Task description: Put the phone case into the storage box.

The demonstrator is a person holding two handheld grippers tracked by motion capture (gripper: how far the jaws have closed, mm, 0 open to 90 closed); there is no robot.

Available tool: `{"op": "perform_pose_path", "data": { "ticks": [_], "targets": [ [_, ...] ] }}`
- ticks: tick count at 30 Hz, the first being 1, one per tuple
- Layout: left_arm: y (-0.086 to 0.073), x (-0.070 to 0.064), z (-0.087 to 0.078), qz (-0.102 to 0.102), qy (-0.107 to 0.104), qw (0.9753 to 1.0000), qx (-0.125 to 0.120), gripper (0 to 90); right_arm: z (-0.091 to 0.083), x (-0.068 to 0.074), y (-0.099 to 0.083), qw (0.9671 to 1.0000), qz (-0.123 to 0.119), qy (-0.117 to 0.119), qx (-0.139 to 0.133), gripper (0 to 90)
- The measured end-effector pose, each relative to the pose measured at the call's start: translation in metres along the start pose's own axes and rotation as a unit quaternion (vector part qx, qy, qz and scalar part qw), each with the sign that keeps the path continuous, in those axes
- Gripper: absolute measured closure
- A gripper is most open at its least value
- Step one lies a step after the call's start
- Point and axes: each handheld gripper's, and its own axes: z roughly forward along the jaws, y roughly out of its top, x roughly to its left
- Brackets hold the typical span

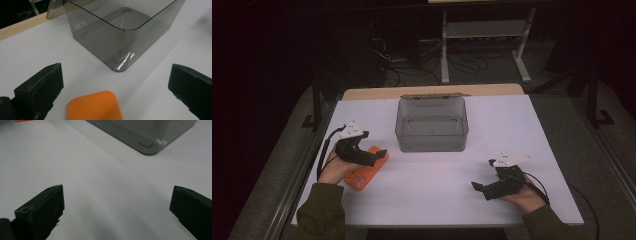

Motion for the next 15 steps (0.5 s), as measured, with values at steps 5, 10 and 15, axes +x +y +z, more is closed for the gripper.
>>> {"op": "perform_pose_path", "data": {
  "ticks": [5,10,15],
  "targets": [
    [-0.003,0.006,-0.007,-0.001,0.013,0.9999,0.002,0.0,0.000,0.000,0.000,1.0000,-0.001,0.000,0.000,0.0],
    [-0.005,0.011,-0.011,-0.007,0.023,0.9997,0.003,0.0,0.000,0.000,0.000,1.0000,-0.001,0.000,0.000,0.0],
    [-0.008,0.013,-0.013,-0.012,0.031,0.9994,0.009,0.0,0.000,0.000,0.000,1.0000,0.001,0.000,0.000,0.0]
  ]
}}
